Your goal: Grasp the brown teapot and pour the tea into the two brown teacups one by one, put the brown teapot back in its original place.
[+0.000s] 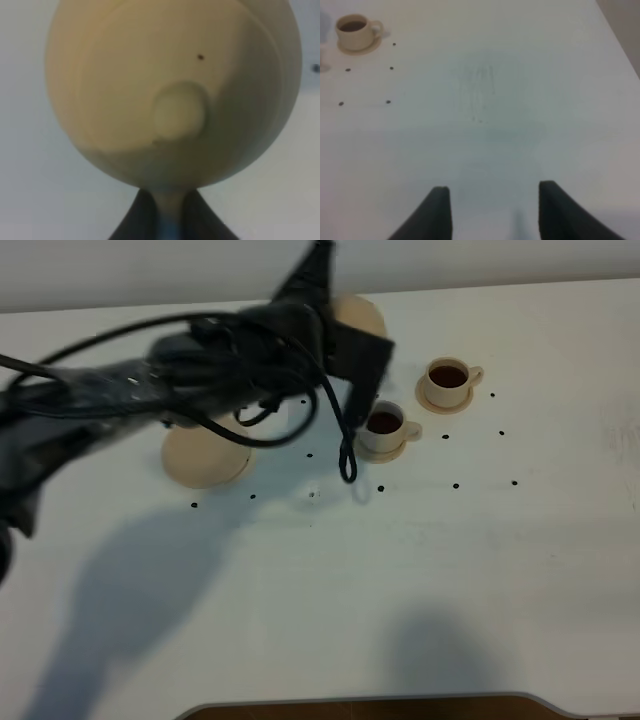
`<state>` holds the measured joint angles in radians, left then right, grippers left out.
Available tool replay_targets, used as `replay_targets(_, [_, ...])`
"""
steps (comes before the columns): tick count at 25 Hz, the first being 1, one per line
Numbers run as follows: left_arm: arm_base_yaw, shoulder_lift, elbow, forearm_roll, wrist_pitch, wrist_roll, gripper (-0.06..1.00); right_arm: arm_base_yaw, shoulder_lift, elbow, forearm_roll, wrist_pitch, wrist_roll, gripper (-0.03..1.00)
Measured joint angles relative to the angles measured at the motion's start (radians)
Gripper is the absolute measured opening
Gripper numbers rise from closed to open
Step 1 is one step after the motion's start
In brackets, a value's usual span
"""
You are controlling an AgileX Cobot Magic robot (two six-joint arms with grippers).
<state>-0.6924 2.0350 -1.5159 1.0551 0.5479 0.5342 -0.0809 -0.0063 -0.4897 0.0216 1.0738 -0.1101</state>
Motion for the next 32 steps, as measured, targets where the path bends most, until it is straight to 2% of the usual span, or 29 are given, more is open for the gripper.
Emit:
replay_targets(4, [0.052,-0.058,0.000,-0.166,0.135,-0.089,0.13,0.000,0.000,0.000,0.000,0.000,0.001,0.40])
replay_targets(7, [0.087,-0.093,0.000,-0.243,0.217,-0.167,0.13,0.000,0.000,0.000,0.000,0.000,0.001,0.40])
replay_targets(12, [0.154,-0.120,0.000,-0.369,0.292,-0.319,0.13,0.000,0.000,0.000,0.000,0.000,0.001,0.40])
replay_targets(19, [0.273,-0.120,0.000,-0.648,0.339,-0.518,0.13,0.000,0.000,0.000,0.000,0.000,0.001,0.40])
replay_targets(22, [0.312,-0.120,0.000,-0.758,0.348,-0.550,0.13,0.000,0.000,0.000,0.000,0.000,0.001,0.40])
replay_targets(32, [0.380,-0.058,0.000,-0.973,0.369,-0.608,0.13,0.000,0.000,0.000,0.000,0.000,0.001,0.40])
